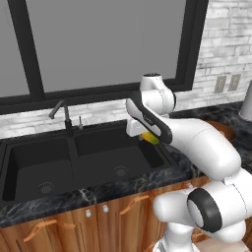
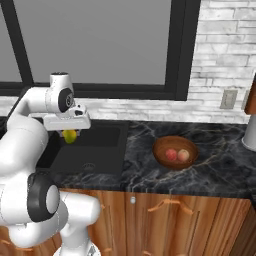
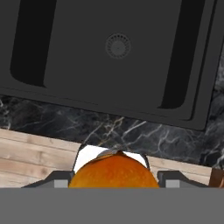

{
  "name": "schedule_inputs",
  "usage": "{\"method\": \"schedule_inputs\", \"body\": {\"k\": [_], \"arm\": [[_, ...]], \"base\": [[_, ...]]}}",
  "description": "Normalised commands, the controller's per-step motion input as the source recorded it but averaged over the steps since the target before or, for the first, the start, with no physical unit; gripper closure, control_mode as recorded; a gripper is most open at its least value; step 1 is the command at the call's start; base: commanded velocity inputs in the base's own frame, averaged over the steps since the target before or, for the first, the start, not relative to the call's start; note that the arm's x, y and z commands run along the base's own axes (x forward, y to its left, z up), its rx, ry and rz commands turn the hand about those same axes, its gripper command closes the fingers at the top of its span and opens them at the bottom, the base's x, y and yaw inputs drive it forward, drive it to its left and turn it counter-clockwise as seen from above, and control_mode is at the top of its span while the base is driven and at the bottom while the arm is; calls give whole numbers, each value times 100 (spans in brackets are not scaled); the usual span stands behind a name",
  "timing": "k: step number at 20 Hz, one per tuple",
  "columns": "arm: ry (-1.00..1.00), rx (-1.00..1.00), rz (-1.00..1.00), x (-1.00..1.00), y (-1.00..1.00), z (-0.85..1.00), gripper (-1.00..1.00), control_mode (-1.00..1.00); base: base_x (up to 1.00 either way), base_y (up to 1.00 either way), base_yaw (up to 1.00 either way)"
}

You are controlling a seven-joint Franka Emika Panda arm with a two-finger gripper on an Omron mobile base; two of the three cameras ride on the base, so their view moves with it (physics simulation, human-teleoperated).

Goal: Pick the peachs from the cabinet and place them in one bowl. Pick the mango from the sink and place it in the other bowl.

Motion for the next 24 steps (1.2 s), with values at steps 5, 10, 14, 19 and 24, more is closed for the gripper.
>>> {"method": "schedule_inputs", "body": {"k": [5,10,14,19,24], "arm": [[0,0,0,0,0,0,100,100],[0,0,0,0,0,0,100,100],[0,0,0,0,0,0,100,100],[0,0,0,0,0,0,100,100],[0,0,0,0,0,0,100,100]], "base": [[-51,2,-1],[-30,45,-7],[-21,54,-11],[-16,60,-5],[-11,65,0]]}}
